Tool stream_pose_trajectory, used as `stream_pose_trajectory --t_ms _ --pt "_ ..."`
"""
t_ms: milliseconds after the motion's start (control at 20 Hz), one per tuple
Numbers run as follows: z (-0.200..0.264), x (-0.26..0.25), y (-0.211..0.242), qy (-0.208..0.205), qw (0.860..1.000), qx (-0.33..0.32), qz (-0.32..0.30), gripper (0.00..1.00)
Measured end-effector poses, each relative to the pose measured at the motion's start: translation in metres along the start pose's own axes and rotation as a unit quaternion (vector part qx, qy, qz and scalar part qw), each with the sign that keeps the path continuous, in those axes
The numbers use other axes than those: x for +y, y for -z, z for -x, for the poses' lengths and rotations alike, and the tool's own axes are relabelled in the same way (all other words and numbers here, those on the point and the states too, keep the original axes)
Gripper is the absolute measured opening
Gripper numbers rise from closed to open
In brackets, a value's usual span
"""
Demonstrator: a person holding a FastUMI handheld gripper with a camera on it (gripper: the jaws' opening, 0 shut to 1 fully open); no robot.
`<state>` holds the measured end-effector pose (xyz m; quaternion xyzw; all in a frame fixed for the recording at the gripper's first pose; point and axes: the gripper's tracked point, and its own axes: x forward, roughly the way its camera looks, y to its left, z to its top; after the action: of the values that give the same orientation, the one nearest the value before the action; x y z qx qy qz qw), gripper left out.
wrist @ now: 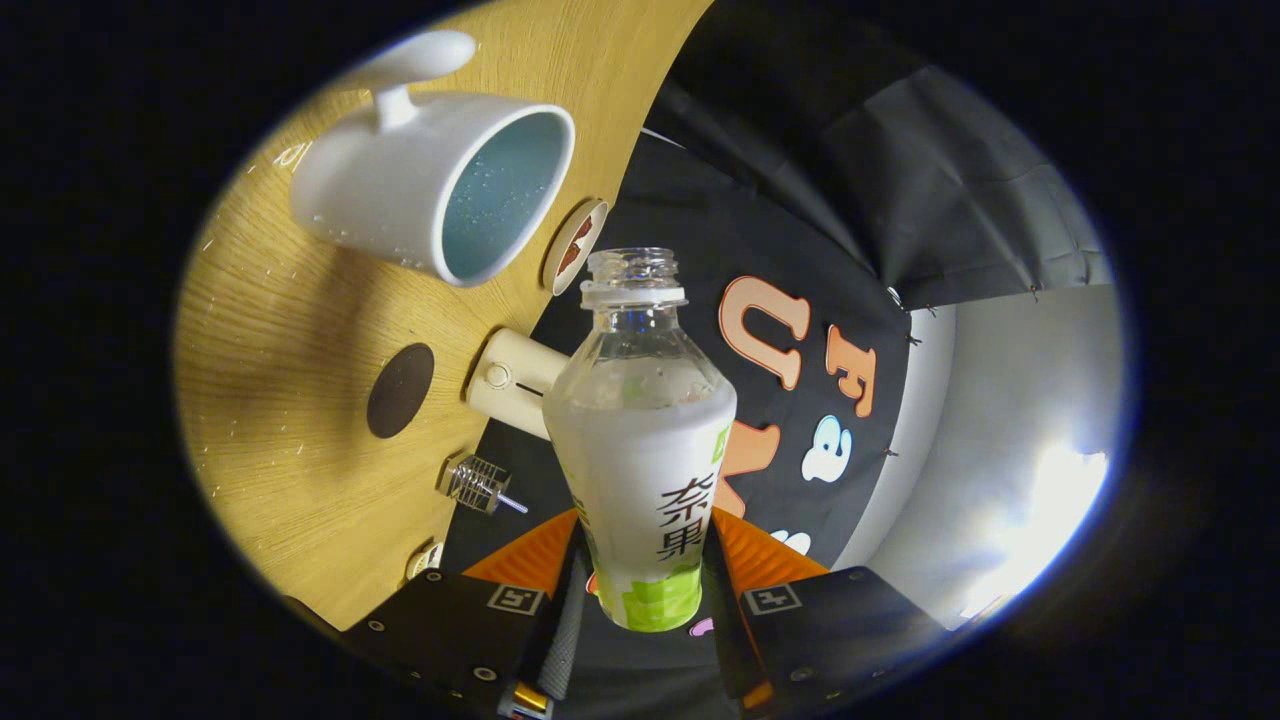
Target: Take the bottle from table, then pour the juice into the cup, finally place the bottle on the coaster
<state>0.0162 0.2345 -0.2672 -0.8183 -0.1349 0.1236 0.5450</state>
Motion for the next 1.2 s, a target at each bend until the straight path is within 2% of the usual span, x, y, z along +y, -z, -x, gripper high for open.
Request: stream_pose_trajectory --t_ms 300,450,750,850,1000,1200 --pt "0.001 0.016 -0.003 -0.028 0.999 0.005 -0.029 0.58" --pt "0.005 0.034 -0.01 -0.062 0.996 0.007 -0.071 0.58" --pt "0.005 0.041 -0.02 -0.091 0.986 0.009 -0.142 0.58" --pt "0.003 0.042 -0.019 -0.098 0.976 0.016 -0.193 0.58" --pt "-0.002 0.043 -0.019 -0.117 0.952 0.032 -0.281 0.58" --pt "-0.015 0.031 -0.011 -0.095 0.92 0.051 -0.377 0.58"
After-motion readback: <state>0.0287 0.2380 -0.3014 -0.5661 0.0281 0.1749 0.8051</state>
